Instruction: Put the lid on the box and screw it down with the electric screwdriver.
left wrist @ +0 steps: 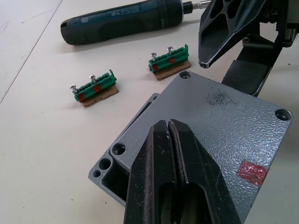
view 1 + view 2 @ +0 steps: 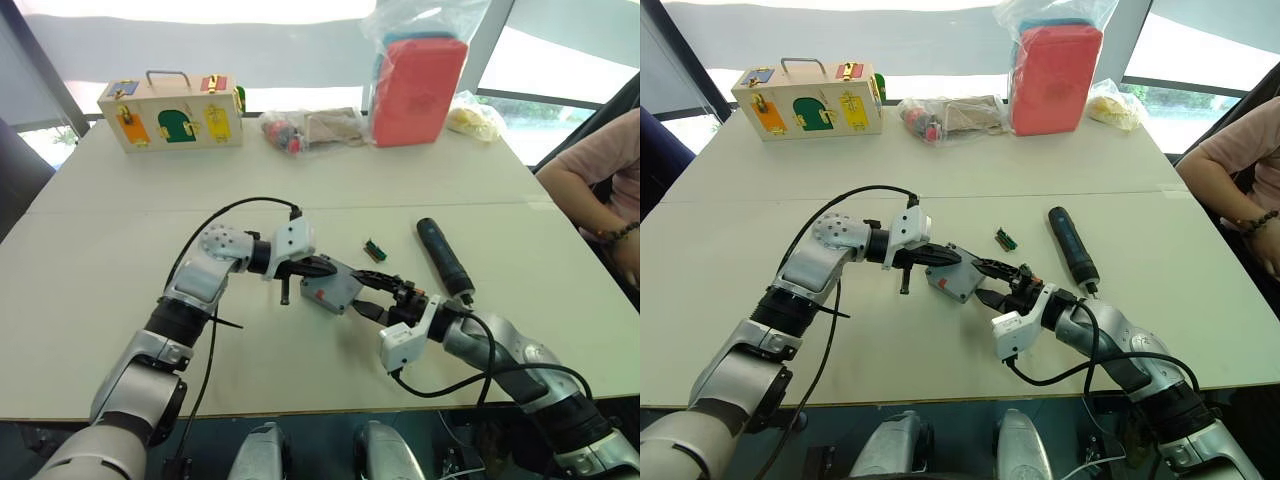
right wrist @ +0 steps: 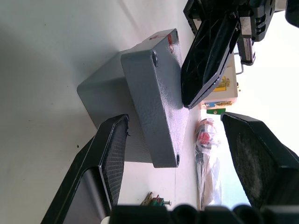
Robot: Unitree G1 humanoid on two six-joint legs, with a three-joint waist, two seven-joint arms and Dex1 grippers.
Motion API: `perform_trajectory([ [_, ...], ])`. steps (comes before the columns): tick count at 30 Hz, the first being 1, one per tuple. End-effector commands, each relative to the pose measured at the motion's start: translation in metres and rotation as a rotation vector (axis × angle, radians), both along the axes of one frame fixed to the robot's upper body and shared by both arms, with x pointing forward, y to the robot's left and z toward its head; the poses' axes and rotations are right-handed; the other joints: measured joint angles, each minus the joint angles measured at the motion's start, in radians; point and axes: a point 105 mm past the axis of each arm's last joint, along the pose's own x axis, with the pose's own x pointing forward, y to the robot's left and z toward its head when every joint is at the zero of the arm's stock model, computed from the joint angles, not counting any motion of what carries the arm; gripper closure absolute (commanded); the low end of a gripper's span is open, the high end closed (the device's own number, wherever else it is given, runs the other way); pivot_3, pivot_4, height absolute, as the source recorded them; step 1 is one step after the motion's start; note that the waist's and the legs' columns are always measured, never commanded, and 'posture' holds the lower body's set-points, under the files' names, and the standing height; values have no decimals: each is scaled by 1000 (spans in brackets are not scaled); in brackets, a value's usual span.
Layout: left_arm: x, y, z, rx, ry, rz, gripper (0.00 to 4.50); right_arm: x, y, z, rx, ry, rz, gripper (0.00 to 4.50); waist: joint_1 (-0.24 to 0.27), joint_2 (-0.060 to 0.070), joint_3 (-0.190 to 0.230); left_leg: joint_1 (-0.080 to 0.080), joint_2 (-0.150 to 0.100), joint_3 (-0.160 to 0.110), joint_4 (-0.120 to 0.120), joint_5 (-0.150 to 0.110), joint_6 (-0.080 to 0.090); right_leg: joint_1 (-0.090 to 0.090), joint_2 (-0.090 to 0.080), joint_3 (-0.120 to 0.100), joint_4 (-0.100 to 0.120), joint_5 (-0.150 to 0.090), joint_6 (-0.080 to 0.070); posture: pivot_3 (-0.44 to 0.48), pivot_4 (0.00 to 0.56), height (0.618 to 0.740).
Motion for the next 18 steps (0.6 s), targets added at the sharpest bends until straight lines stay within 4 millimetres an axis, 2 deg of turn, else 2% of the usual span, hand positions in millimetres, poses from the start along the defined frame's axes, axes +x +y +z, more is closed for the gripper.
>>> perform_trajectory([
  [1, -3, 3, -16, 45, 48, 6, 4500, -2, 12, 13, 25, -47, 39, 1696, 0, 0, 0, 0, 0, 0, 0, 0, 0, 0, 0, 0, 0, 0, 0, 0, 150, 730],
  [2, -3, 3, -16, 45, 48, 7, 4500, -1, 12, 13, 24, -46, 40, 1870, 0, 0, 0, 0, 0, 0, 0, 0, 0, 0, 0, 0, 0, 0, 0, 0, 150, 730],
  [8, -2, 4, -15, 42, 44, 13, 4500, -1, 13, 12, 16, -48, 50, 4287, -2, 0, 0, 0, 0, 0, 0, 0, 0, 0, 0, 0, 0, 0, 0, 0, 150, 730],
  [13, 0, 6, -7, 26, 24, 22, 4500, 1, 13, 18, 11, -99, 60, 4329, -1, 0, 0, 0, 0, 0, 0, 0, 0, 0, 0, 0, 0, 0, 0, 0, 150, 730],
  [18, 2, 11, 16, -26, -7, 32, 4500, 4, 12, 33, 14, -202, 75, 4329, -2, 0, 1, -1, 0, 0, 0, 0, 0, -1, 0, 0, 0, 0, 0, 0, 150, 730],
])
